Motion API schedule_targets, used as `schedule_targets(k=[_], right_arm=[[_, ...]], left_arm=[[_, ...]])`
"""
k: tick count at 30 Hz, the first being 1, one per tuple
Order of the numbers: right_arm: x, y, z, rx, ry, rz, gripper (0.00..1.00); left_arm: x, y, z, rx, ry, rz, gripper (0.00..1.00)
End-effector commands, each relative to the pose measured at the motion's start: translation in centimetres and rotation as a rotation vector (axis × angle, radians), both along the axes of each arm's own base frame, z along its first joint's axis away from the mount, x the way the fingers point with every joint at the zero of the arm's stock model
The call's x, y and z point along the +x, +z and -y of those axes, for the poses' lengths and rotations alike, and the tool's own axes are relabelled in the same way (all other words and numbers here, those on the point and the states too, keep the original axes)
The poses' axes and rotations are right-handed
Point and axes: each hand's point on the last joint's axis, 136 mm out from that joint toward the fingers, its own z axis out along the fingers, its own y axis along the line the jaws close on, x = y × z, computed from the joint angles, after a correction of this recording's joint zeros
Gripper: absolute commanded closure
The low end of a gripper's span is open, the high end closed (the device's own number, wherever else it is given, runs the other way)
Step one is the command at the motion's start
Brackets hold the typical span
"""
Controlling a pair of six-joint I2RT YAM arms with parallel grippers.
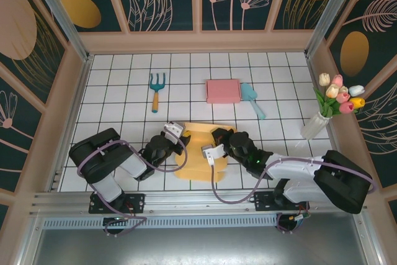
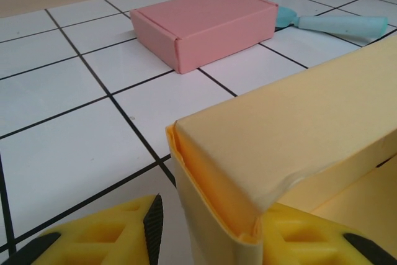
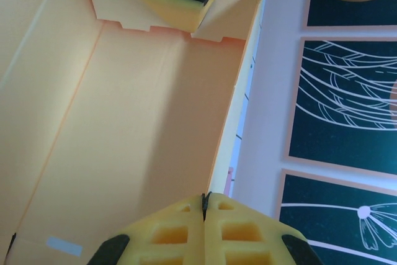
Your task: Fold the paper box
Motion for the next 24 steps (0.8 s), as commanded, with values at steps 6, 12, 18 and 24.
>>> schedule_targets(k=[6, 12, 18, 24], right_arm=[[-0.9, -3.5, 2.0, -0.214, -0.02, 0.062, 1.0], [-1.1, -3.7, 1.8, -0.252, -0.023, 0.082, 1.0], [-1.3, -4.1, 1.7, -0.249, -0.026, 0.061, 1.0], [-1.1, -4.1, 1.7, -0.242, -0.059, 0.052, 1.0]], left_arm=[[0.3, -1.0, -0.4, 0.007, 0.035, -0.006, 0.61], [0.5, -0.8, 0.2, -0.002, 0.041, -0.002, 0.65], [1.9, -0.6, -0.1, -0.013, 0.147, -0.004, 0.85], [4.0, -2.5, -3.9, 0.113, 0.465, -0.011, 1.0]])
